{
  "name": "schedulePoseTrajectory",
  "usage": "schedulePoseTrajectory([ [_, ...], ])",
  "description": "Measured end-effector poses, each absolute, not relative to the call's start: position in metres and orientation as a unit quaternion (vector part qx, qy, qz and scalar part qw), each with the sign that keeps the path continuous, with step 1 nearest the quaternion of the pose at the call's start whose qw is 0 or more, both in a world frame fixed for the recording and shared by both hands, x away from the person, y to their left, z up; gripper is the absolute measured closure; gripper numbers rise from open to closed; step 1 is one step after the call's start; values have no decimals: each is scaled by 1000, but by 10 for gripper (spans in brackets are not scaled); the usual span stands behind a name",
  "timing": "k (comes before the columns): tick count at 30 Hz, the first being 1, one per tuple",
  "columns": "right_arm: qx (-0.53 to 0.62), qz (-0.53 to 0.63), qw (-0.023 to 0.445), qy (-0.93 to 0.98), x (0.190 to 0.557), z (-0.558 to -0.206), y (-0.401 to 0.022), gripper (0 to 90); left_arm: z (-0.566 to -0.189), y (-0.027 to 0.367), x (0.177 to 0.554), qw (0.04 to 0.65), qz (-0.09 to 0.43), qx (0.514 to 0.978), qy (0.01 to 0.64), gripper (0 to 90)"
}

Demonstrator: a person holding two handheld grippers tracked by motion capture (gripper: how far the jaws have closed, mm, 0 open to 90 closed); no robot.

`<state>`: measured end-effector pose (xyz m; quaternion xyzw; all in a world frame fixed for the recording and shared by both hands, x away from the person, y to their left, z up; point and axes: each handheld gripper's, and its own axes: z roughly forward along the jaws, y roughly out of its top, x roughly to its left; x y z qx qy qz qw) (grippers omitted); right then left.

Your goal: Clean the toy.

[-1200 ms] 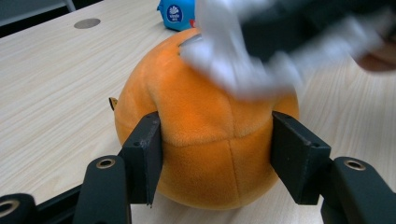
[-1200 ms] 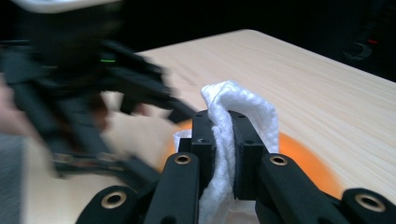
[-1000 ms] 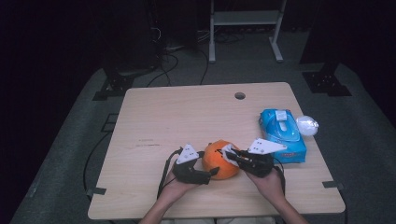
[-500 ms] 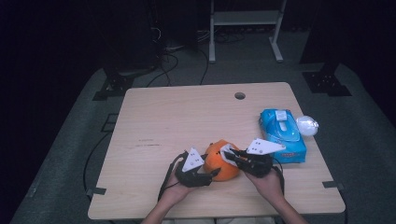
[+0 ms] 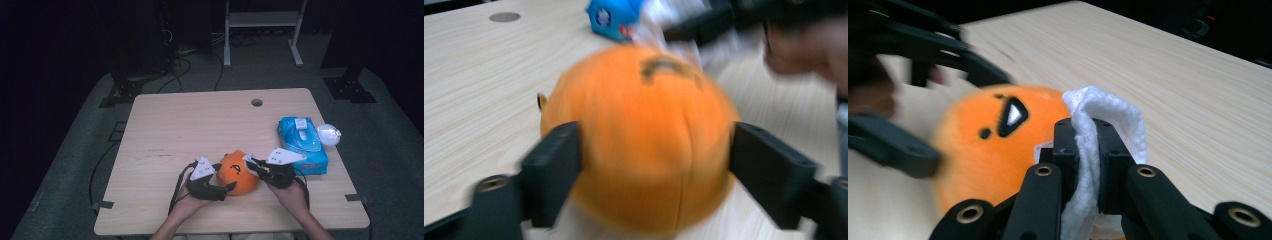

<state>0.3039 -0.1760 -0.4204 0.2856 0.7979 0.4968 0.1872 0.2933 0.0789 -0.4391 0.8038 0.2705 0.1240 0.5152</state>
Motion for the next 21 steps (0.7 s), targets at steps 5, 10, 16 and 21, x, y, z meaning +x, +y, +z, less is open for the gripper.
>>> schedulePoseTrajectory([
  [5,257,523,157,797,299,-416,-163,811,-443,88,296,497,131,815,268,319],
  [10,286,499,178,798,308,-424,-176,811,-442,94,300,518,113,802,274,266],
  [16,260,527,141,797,295,-420,-161,811,-442,89,303,518,120,799,281,259],
  [21,280,520,148,793,305,-424,-170,812,-446,99,305,512,114,801,289,341],
])
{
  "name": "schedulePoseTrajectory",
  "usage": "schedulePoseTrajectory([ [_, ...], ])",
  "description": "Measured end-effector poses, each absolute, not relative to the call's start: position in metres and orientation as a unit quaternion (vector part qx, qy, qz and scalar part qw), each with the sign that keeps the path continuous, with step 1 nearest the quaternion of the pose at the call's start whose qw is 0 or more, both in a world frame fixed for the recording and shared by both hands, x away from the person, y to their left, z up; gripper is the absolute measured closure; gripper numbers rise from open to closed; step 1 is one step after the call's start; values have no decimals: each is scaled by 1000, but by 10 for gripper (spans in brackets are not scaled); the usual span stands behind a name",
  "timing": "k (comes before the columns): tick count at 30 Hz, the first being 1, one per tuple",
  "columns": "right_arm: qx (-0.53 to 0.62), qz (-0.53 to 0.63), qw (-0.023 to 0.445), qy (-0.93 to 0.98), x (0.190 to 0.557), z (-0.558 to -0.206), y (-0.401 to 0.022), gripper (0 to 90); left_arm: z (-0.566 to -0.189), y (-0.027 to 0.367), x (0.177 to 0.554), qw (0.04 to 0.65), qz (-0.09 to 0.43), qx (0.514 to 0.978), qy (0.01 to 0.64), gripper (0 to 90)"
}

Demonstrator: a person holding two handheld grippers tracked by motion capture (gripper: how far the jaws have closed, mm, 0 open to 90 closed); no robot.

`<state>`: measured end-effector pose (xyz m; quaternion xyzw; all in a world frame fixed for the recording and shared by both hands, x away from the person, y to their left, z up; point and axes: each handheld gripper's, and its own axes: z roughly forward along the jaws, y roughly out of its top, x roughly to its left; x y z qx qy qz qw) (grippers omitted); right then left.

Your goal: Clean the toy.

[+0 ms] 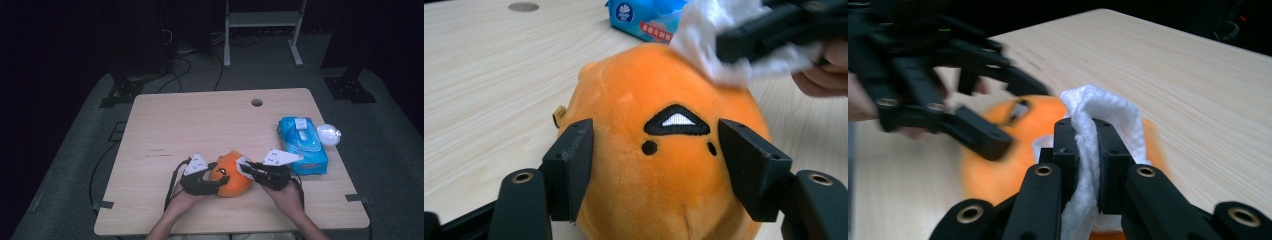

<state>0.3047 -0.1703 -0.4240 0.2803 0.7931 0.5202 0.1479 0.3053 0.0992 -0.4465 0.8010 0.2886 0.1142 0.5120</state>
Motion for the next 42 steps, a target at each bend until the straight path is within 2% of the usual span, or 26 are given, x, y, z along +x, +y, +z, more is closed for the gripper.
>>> schedulePoseTrajectory([
  [6,292,498,177,797,304,-424,-179,812,-448,100,304,506,118,807,281,355],
  [9,301,502,166,794,306,-425,-182,812,-448,102,304,512,109,804,282,355],
  [12,299,512,149,791,304,-426,-179,811,-440,101,307,531,95,792,286,245],
  [14,283,523,136,792,298,-425,-173,810,-435,99,308,546,97,781,286,212],
  [17,263,531,131,795,293,-420,-164,810,-440,94,306,519,115,799,280,315],
  [20,276,525,136,794,299,-422,-169,812,-443,98,307,520,109,798,285,357],
  [29,311,515,144,786,308,-426,-189,812,-444,96,302,513,120,806,270,385],
  [37,319,520,135,781,318,-426,-183,811,-444,90,299,511,125,813,248,400],
  [39,325,521,122,780,318,-429,-187,812,-438,91,302,522,101,805,264,344],
  [40,327,524,112,778,314,-430,-187,812,-436,91,303,524,98,803,268,260],
  [42,320,528,103,780,307,-430,-183,812,-433,91,304,524,99,796,287,177],
])
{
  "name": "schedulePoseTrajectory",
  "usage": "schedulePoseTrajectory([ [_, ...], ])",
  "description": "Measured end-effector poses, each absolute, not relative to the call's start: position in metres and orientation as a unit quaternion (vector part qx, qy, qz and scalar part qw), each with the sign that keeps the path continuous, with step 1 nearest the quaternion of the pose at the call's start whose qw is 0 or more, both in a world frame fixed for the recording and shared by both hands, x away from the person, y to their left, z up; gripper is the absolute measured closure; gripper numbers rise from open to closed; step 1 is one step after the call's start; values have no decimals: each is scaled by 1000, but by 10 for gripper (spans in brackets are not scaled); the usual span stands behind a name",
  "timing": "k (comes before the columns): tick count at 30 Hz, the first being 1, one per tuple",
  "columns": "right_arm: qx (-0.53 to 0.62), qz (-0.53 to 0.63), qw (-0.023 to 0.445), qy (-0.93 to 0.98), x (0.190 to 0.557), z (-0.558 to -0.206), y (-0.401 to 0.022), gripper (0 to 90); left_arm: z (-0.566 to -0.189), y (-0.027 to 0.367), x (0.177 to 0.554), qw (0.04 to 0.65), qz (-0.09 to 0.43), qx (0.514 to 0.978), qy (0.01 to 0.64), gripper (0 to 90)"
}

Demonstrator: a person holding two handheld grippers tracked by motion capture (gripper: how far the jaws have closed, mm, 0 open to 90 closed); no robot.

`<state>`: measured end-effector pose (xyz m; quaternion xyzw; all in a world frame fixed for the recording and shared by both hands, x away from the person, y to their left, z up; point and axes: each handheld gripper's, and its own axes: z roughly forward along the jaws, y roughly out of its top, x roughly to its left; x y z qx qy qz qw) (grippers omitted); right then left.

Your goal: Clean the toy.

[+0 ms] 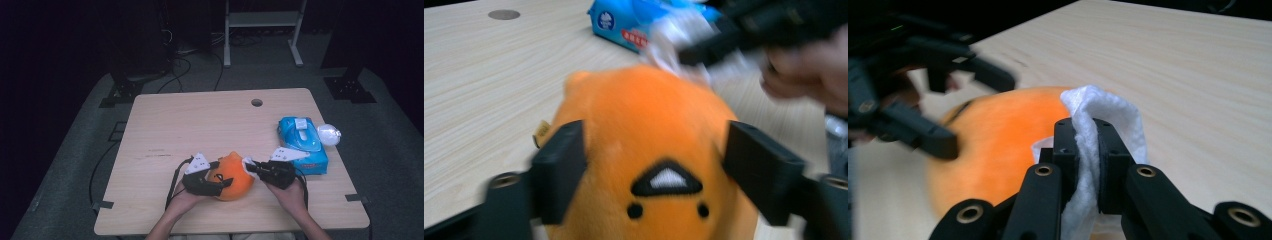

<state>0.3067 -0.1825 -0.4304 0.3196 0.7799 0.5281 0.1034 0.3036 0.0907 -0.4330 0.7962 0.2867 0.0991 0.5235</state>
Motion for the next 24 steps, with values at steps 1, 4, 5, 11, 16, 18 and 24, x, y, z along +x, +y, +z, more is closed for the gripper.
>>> schedulePoseTrajectory([
  [1,310,528,104,784,302,-430,-179,812,-434,90,304,519,97,798,289,163],
  [4,282,533,104,791,291,-421,-169,812,-440,89,302,508,102,808,281,256],
  [5,278,531,110,793,291,-420,-168,813,-441,89,301,507,106,809,278,300],
  [11,322,535,91,776,310,-432,-185,813,-445,77,290,495,137,822,246,378],
  [16,297,541,104,780,304,-423,-172,812,-445,70,281,487,158,835,204,384],
  [18,302,542,99,778,307,-424,-172,812,-444,71,279,487,157,835,204,384],
  [24,305,539,92,780,301,-430,-175,814,-432,80,292,523,102,809,249,220],
])
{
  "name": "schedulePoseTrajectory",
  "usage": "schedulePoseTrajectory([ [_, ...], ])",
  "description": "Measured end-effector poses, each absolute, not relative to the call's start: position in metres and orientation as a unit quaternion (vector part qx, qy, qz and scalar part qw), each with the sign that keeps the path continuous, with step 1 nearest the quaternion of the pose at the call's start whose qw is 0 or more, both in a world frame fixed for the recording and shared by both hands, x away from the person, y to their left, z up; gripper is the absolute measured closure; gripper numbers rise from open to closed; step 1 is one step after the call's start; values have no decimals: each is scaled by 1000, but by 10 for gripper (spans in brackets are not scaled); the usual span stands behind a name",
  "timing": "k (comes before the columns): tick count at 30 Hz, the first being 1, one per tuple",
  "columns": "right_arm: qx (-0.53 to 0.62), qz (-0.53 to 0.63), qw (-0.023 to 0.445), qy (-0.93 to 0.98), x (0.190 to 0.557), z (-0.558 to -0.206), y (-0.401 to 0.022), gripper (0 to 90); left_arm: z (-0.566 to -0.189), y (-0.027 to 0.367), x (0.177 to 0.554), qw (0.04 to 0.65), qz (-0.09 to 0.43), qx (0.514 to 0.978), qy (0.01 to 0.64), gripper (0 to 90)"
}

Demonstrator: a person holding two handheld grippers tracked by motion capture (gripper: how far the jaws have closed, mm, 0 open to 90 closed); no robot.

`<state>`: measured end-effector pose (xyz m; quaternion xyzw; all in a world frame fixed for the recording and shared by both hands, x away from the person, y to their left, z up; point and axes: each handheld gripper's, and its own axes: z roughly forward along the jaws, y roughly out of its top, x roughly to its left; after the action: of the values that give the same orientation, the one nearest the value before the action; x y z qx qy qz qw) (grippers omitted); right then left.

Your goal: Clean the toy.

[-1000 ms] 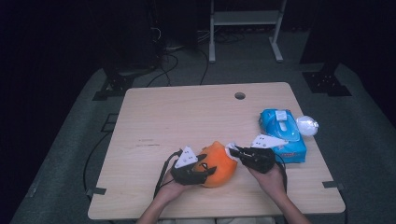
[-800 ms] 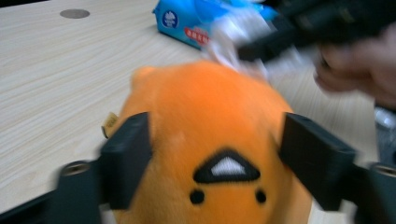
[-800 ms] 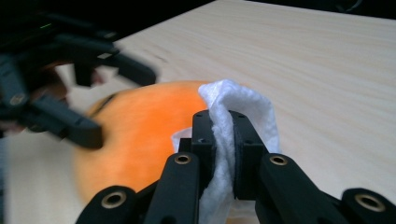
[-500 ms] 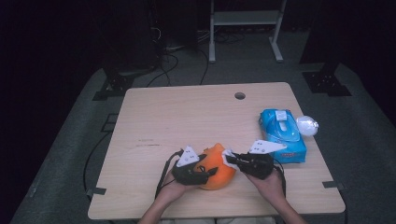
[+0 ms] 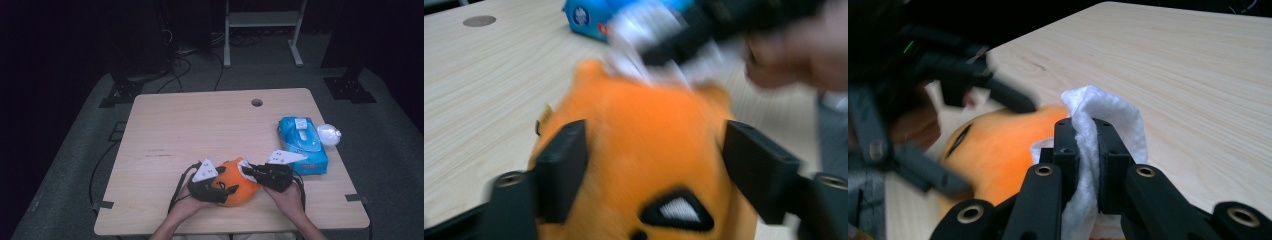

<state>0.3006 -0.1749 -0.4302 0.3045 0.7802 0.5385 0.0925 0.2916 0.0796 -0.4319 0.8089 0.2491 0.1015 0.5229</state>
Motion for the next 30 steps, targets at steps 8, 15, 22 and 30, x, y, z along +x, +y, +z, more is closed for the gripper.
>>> schedulePoseTrajectory([
  [8,313,532,92,782,306,-433,-183,814,-443,80,292,504,109,818,253,317],
  [15,276,530,104,795,288,-420,-171,815,-445,89,297,500,112,818,261,323],
  [22,281,520,108,799,293,-425,-178,815,-446,95,302,503,103,816,265,326],
  [30,289,518,116,797,297,-423,-179,815,-444,84,291,494,121,834,216,355],
])
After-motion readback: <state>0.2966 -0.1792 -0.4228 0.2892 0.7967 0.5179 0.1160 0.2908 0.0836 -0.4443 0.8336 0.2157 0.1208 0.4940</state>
